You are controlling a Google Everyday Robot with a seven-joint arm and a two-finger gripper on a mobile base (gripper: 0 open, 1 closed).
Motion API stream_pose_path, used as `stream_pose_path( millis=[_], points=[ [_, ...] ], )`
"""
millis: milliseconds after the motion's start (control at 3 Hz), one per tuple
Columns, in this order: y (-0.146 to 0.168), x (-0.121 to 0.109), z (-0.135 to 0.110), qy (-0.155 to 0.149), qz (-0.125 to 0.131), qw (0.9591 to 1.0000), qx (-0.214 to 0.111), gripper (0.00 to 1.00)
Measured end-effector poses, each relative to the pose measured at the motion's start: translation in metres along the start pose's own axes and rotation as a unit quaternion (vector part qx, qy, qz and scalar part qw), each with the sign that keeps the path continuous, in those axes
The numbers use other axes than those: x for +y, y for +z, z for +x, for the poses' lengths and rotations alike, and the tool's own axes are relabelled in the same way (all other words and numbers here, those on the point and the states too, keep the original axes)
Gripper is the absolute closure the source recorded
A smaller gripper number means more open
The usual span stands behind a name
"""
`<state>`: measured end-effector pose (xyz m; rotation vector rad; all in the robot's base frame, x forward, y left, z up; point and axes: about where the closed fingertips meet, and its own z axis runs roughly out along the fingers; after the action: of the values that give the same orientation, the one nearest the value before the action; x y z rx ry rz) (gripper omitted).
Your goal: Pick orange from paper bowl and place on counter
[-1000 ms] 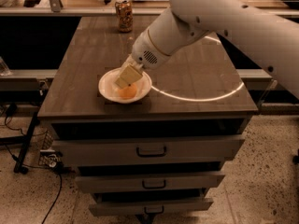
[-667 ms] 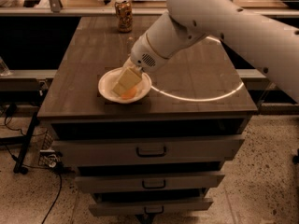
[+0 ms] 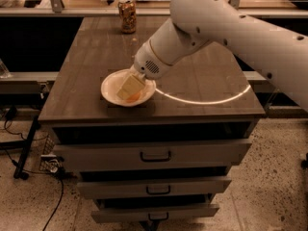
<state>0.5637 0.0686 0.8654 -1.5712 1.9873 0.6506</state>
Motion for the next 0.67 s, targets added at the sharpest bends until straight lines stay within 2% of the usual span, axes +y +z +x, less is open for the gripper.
stream_pose_path(
  millis=[667],
  points=[
    [0.0095, -0.0006, 0.0059, 0.007, -0.008, 0.9999, 0.003, 0.82]
  ],
)
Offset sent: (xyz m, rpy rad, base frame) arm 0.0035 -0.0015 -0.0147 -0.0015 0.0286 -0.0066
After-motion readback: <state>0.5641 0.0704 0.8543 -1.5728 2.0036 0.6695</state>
